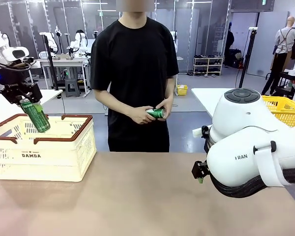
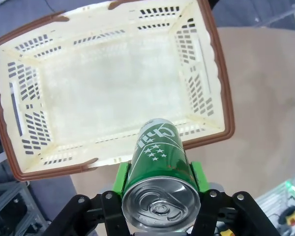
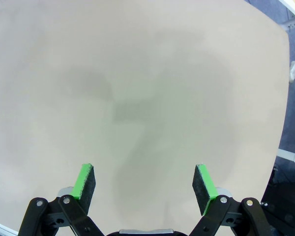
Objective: Place the drinks into the Shopping basket.
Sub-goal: Pick up one drink and place it into the Shopping basket.
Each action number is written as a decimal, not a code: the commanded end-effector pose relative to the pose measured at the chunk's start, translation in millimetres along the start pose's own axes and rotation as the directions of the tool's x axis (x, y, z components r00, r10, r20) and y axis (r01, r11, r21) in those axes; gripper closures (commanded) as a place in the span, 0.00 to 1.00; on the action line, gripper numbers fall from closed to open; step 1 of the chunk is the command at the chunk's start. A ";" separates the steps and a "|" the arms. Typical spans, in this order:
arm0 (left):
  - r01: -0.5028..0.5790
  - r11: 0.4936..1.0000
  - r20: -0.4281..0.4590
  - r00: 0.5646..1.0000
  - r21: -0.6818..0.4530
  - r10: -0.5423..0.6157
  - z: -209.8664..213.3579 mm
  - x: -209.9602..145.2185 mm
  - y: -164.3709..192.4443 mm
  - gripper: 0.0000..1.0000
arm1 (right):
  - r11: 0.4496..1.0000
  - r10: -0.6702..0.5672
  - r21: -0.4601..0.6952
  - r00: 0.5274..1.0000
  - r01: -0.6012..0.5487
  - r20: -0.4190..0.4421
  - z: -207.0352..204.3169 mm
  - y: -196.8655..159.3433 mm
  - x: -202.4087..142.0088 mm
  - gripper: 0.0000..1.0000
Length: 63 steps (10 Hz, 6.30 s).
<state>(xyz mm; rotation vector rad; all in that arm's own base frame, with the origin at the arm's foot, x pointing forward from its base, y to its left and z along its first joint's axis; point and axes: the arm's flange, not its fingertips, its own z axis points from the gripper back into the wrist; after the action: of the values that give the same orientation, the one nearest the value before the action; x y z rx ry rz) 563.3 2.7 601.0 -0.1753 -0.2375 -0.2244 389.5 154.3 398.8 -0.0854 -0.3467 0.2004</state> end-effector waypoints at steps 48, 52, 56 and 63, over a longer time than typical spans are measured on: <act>0.014 0.978 -0.168 0.985 0.210 0.022 -159.8 35.2 39.7 0.00 | 1.000 0.000 0.004 1.000 0.000 -0.001 -1.1 -0.1 0.3 0.00; -0.011 0.975 -0.138 0.990 0.222 0.042 -128.6 26.5 24.8 0.00 | 1.000 0.000 0.004 1.000 0.000 -0.001 -1.1 -0.1 0.3 0.00; 0.006 0.982 -0.138 0.990 0.187 0.020 -128.9 33.8 29.0 0.00 | 1.000 0.000 0.004 1.000 0.000 -0.001 -1.1 -0.1 0.3 0.00; 0.006 0.982 -0.138 0.990 0.187 0.020 -128.9 33.8 29.0 0.00 | 1.000 0.000 0.004 1.000 0.000 -0.001 -1.1 -0.1 0.3 0.00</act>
<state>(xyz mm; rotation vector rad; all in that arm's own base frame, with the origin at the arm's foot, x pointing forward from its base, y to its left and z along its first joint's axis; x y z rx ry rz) 628.9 -1.8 481.5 0.0285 -0.1164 -0.1976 389.5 154.3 398.8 -0.0854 -0.3466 0.2004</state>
